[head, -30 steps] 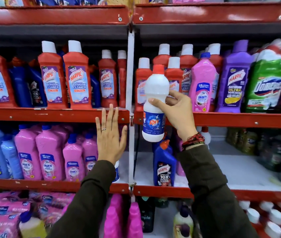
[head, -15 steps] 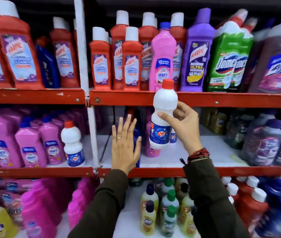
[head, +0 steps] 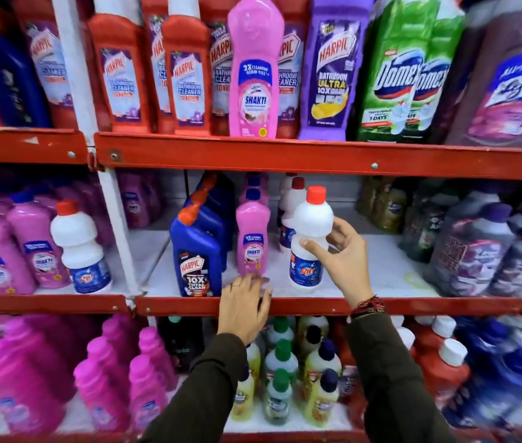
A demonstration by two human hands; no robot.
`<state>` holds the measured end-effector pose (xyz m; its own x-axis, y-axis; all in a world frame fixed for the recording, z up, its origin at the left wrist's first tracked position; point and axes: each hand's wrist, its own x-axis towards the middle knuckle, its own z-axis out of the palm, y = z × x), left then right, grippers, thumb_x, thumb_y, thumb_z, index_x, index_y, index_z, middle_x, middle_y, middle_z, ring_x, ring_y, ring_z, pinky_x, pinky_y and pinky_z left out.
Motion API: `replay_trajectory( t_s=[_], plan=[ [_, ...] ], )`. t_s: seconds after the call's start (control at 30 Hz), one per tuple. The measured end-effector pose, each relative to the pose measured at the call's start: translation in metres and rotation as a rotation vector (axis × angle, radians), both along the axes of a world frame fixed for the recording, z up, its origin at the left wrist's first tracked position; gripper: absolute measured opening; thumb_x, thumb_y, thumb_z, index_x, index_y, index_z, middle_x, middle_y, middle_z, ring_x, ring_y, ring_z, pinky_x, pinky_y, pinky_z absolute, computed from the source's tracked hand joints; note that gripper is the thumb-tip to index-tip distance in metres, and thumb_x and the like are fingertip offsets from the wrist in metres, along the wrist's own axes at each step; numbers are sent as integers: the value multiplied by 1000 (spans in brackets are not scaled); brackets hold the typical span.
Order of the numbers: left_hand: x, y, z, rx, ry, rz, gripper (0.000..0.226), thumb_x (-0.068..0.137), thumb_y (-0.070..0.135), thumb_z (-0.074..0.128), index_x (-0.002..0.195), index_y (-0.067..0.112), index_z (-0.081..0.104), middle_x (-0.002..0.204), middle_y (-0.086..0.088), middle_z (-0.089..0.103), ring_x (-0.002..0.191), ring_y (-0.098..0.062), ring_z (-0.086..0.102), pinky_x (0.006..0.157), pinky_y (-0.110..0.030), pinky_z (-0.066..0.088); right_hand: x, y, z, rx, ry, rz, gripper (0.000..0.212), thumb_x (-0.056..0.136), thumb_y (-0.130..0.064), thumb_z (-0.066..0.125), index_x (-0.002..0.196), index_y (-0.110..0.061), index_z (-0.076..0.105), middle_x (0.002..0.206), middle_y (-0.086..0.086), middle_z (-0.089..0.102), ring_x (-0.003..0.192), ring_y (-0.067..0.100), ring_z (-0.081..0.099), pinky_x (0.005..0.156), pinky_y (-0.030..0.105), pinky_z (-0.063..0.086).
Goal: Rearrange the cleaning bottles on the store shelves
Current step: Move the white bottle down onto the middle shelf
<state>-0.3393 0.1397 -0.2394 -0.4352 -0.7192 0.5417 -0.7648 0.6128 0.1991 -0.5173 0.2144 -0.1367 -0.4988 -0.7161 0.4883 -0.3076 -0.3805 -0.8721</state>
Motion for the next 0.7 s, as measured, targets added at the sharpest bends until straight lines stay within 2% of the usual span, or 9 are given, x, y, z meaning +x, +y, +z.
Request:
replay_trajectory(
  t_s=[0.07,0.1,0.23,0.33,0.5,0.7],
  plan=[
    [0,-1,-5,-33,-34,11,38,98,43,29,110,30,63,105,7,64,96,-17,60,81,-35,47,-10,-11,-9,18,-21,4,59,78,-6,86,131,-8,61,129,10,73,118,20,70,99,35,59],
    [0,-2,-6,-42,-32,12,37,98,43,30,108,31,63,103,8,64,94,-16,59,79,-34,46,-14,-18,-13,21,-32,5,60,78,-6,86,132,-6,60,130,11,72,119,21,70,100,37,59],
    [-1,-5,-5,-50,-30,23,31,96,43,33,105,34,61,101,12,63,92,-14,57,79,-33,45,-23,-43,-19,19,-42,28,61,82,-5,82,137,-7,55,136,12,68,121,24,67,93,22,59],
    [-3,-8,-6,-63,-22,29,31,96,43,34,107,34,62,102,11,63,93,-14,57,80,-33,46,-29,-61,-21,30,-56,39,61,84,-6,81,139,-10,54,138,12,67,124,26,65,98,31,57],
    [-3,-10,-7,-65,-25,30,34,97,44,33,111,34,62,105,11,64,96,-14,58,83,-33,47,-35,-81,-23,85,-71,90,60,87,-5,77,141,-6,51,141,14,64,124,26,64,81,11,57],
    [-3,-12,-9,-75,-12,30,33,97,44,34,111,34,62,106,11,64,97,-13,58,85,-32,46,-40,-89,-34,103,-88,107,61,87,-2,76,143,-6,51,141,16,64,123,27,64,79,10,58]
  ],
)
